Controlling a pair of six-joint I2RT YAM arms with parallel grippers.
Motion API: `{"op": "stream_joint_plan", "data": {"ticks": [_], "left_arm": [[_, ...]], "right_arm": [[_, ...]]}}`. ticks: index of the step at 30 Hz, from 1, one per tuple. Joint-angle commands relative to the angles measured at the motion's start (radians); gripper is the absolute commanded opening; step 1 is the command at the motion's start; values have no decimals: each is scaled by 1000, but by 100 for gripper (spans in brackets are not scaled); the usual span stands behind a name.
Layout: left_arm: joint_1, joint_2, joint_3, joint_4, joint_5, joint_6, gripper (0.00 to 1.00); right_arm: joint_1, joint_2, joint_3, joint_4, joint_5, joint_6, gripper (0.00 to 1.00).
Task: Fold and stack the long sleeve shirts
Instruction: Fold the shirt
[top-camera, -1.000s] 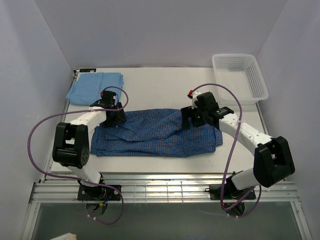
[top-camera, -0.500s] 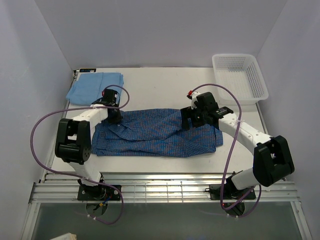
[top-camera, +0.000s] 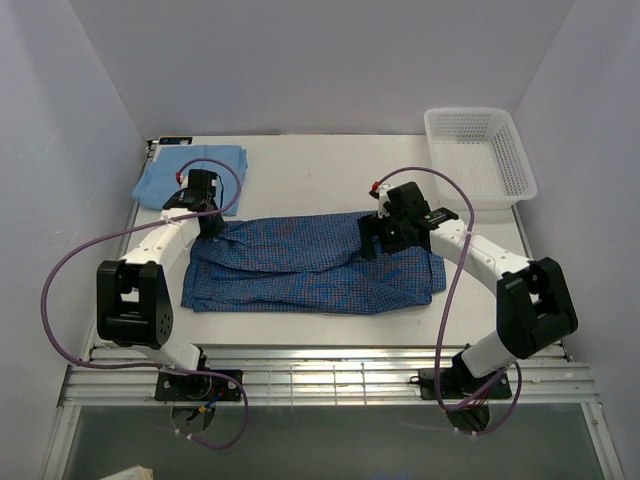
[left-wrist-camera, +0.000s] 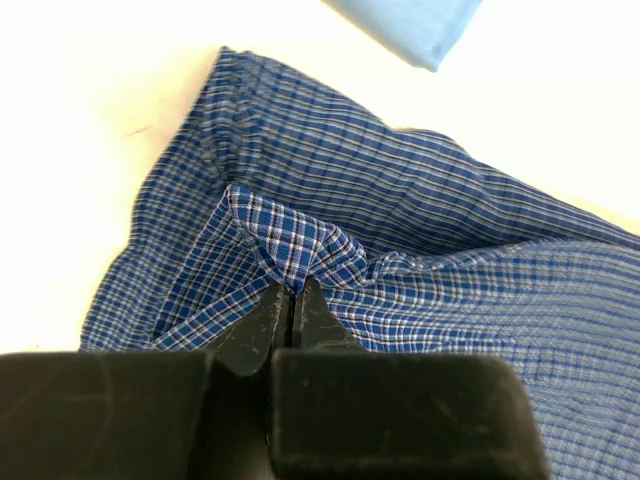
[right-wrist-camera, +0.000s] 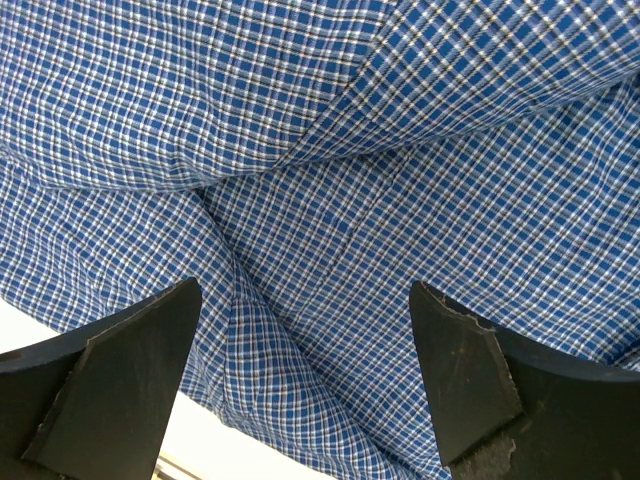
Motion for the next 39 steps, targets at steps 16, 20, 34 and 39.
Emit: {"op": "stream_joint_plan", "data": {"ticks": [16,20,34,39], "left_arm": [[42,8,18,8,168,21,96],[43,-5,24,29,229,24,98],[43,57,18,75,312,15,98],[42,117,7,109,344,1,98]], "right_arm": [[-7,207,306,108,-33,66,90],[-7,325,412,127,-44,37,90],[-7,323,172,81,17,84,90],[-8,293,52,112,48,113,90]]}}
